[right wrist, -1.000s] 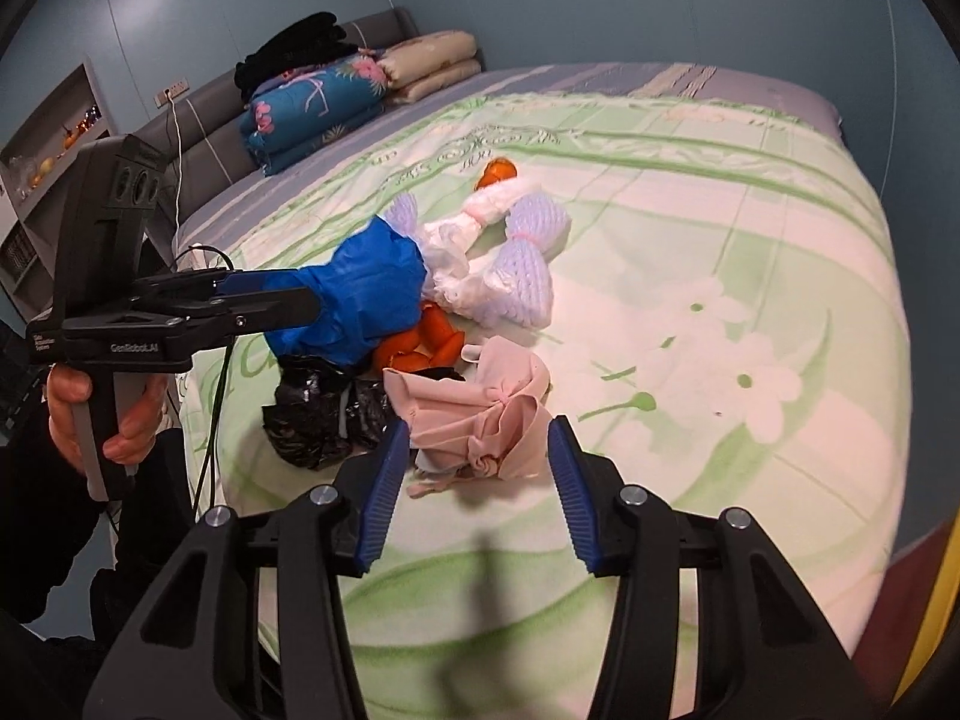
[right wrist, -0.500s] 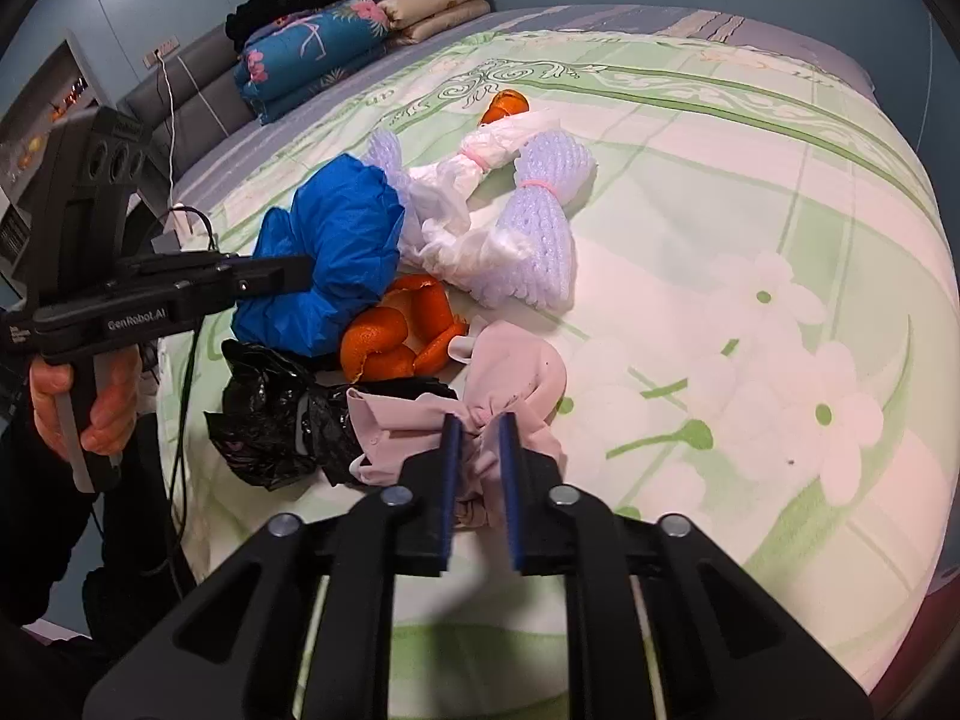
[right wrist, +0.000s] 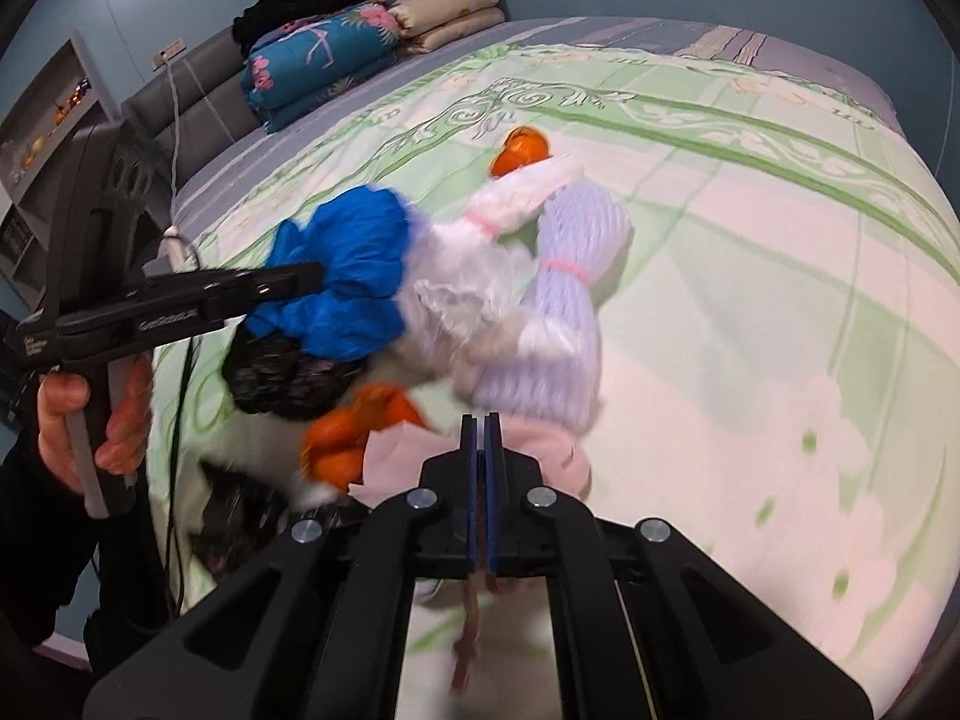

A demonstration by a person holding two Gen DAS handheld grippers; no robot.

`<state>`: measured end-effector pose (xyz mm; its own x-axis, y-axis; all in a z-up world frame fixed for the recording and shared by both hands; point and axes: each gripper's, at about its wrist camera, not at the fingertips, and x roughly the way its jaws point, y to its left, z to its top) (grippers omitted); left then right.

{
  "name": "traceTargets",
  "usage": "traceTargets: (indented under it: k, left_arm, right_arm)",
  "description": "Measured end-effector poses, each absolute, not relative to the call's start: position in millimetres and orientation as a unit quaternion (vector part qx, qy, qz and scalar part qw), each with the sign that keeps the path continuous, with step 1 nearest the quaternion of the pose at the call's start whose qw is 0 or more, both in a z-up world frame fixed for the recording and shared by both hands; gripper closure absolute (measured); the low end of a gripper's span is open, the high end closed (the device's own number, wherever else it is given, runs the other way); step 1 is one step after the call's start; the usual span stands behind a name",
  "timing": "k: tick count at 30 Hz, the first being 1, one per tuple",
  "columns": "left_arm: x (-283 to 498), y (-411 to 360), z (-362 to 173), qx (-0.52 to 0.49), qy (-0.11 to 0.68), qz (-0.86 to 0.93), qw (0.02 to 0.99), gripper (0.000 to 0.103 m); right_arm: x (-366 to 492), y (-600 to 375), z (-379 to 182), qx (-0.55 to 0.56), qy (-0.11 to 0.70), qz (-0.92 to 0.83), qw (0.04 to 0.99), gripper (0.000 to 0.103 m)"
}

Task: Collect trash
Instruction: 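Close the left tool on the blue bag while the right tool grasps the pink cloth, then carry the blue bag and pink cloth with both tools to the yellow bin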

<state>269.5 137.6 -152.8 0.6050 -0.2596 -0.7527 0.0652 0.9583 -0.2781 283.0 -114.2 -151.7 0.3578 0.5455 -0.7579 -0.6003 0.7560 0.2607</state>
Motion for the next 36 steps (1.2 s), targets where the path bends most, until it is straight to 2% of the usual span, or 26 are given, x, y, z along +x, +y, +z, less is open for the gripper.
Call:
traceTargets:
  k: [8, 18, 27, 36]
  left_arm:
    - [300, 197, -159, -0.149, 0.433, -0.036, 0.888, 0.099]
    - [304, 261, -136, -0.168, 0.4, 0.031, 0.9, 0.099]
    - [284, 283, -93, -0.167, 0.36, 0.059, 0.916, 0.099]
    - [259, 255, -33, -0.141, 0.316, 0.046, 0.937, 0.099]
  right_arm:
    - [346, -94, -146, -0.03, 0.441, 0.321, 0.838, 0.102]
    - [401, -117, -128, -0.006, 0.417, 0.262, 0.87, 0.102]
    - [389, -166, -77, 0.019, 0.366, 0.236, 0.9, 0.102]
    - [350, -225, -7, 0.047, 0.296, 0.213, 0.93, 0.102]
